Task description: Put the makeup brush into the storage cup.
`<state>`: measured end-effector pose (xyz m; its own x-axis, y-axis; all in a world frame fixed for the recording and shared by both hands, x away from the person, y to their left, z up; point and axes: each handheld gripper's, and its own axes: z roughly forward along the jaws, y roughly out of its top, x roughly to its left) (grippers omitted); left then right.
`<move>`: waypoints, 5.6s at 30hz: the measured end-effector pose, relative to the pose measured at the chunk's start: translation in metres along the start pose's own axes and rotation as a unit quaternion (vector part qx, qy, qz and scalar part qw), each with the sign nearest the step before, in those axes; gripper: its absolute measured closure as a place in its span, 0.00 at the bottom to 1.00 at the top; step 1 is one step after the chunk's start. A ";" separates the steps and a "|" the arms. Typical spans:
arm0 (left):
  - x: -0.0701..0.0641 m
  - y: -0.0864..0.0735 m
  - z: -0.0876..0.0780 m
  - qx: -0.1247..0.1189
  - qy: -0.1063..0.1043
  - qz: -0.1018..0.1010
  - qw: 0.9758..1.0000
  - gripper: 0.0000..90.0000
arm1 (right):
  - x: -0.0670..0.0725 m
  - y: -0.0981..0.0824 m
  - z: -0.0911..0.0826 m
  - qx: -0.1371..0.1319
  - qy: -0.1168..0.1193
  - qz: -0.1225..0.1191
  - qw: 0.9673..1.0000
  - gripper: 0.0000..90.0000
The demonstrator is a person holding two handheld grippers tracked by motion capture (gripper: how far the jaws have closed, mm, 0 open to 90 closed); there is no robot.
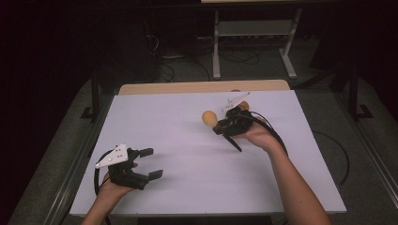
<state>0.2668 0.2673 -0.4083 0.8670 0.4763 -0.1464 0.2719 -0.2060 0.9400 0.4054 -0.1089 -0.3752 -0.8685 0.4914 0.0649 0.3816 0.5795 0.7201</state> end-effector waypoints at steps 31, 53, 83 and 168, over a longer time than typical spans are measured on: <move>0.001 0.000 -0.002 0.000 0.002 -0.002 1.000 0.11 | -0.008 -0.013 -0.029 -0.127 -0.037 0.065 0.989 0.68; 0.001 0.000 -0.002 0.000 0.001 0.001 1.000 0.11 | -0.017 -0.020 -0.044 -0.161 -0.079 0.097 0.979 0.68; 0.000 0.000 -0.001 0.002 0.000 0.004 1.000 0.11 | -0.022 -0.022 -0.063 -0.218 -0.153 0.124 0.956 0.68; 0.000 0.001 -0.002 -0.004 0.001 0.000 1.000 0.11 | -0.065 0.004 -0.055 -0.246 -0.240 0.129 0.930 0.68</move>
<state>0.2660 0.2689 -0.4065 0.8665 0.4773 -0.1461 0.2687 -0.1995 0.9423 0.4460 -0.1742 -0.3387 -0.4811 0.8753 0.0490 0.2648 0.0918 0.9599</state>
